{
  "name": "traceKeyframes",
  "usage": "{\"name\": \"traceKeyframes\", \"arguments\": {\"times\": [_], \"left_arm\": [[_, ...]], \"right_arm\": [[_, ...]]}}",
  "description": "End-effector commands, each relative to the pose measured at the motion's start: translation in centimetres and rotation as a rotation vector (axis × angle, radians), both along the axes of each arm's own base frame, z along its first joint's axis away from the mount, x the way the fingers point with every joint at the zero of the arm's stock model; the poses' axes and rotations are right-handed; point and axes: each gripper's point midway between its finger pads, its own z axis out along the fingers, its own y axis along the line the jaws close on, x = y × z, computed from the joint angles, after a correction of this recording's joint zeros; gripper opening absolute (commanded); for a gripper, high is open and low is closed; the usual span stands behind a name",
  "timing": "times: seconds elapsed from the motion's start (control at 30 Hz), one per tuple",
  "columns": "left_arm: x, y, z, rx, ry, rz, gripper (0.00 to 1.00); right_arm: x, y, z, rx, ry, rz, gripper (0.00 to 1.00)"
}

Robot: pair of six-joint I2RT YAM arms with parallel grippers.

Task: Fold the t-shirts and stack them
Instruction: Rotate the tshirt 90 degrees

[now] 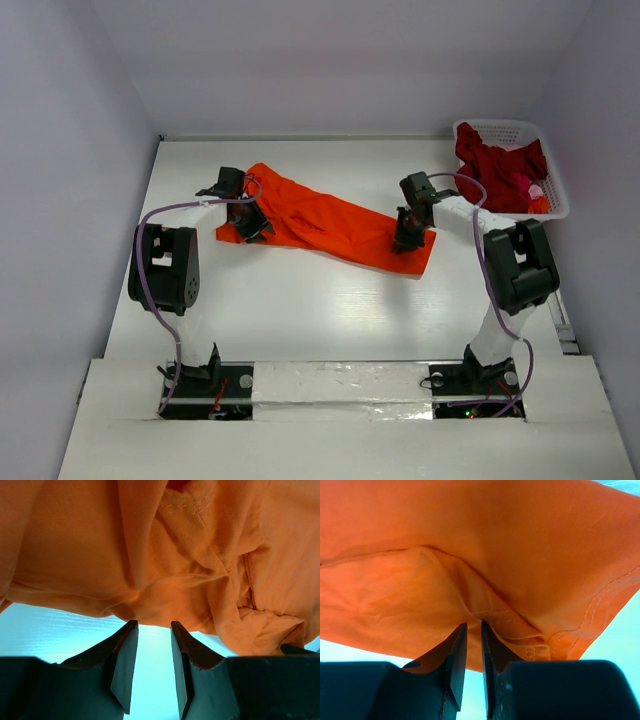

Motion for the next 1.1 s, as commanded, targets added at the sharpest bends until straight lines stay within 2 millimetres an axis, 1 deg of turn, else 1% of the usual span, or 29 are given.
{"name": "traceKeyframes", "arguments": {"times": [0.0,0.07,0.1,0.23,0.37,0.53,0.6,0.63,0.97,1.0,1.07], "left_arm": [[0.4,0.0,1.2,-0.006,-0.03,-0.011,0.29],[0.3,0.0,1.2,-0.009,-0.031,-0.013,0.29],[0.5,0.3,1.2,-0.011,-0.032,-0.003,0.29],[0.4,0.3,1.1,-0.011,-0.032,-0.006,0.29],[0.3,0.2,1.1,-0.013,-0.031,-0.007,0.29],[0.4,0.2,1.3,-0.016,-0.034,-0.009,0.29],[0.4,0.2,1.3,-0.015,-0.034,-0.008,0.29],[0.5,0.6,1.3,-0.014,-0.035,0.0,0.29],[0.5,0.4,1.4,-0.023,-0.037,-0.004,0.29],[0.5,0.4,1.3,-0.023,-0.035,-0.004,0.29],[0.5,0.4,1.3,-0.022,-0.035,-0.006,0.29]], "right_arm": [[1.7,-0.2,0.7,-0.032,-0.061,-0.033,0.23],[2.0,-0.5,0.5,-0.056,-0.063,-0.05,0.23],[2.2,-0.8,0.5,-0.069,-0.069,-0.06,0.23],[2.8,-0.7,1.0,-0.071,-0.078,-0.067,0.21],[3.3,-0.7,0.8,-0.081,-0.079,-0.068,0.21],[3.3,-0.6,-0.3,-0.085,-0.054,-0.061,0.2],[3.3,-0.5,-0.5,-0.08,-0.054,-0.061,0.2],[3.3,-0.5,-0.5,-0.08,-0.052,-0.06,0.2],[3.2,-0.6,-1.3,-0.091,-0.034,-0.059,0.23],[3.2,-0.6,-1.3,-0.092,-0.032,-0.058,0.21],[3.2,-0.6,-1.6,-0.097,-0.024,-0.058,0.1]]}}
